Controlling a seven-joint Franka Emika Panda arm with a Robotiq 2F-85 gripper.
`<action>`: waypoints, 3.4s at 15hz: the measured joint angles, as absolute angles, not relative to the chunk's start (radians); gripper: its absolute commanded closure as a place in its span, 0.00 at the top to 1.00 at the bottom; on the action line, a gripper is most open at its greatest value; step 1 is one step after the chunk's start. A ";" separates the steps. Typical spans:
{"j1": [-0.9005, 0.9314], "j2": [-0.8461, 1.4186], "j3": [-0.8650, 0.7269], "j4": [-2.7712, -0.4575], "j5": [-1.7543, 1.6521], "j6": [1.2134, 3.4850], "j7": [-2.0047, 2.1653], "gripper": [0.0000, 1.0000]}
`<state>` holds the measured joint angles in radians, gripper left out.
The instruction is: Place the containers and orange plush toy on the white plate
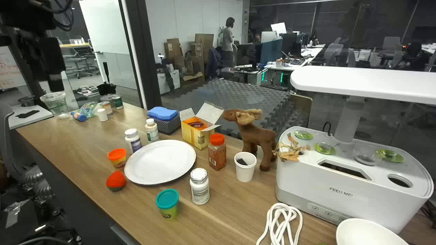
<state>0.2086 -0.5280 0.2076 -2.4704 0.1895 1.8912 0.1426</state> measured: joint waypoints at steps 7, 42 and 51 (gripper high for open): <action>0.209 -0.532 0.207 -2.452 0.190 1.892 0.143 1.00; 0.292 0.328 0.131 -2.056 -0.174 2.434 0.505 0.96; 0.301 0.368 0.115 -2.020 -0.172 2.437 0.520 0.20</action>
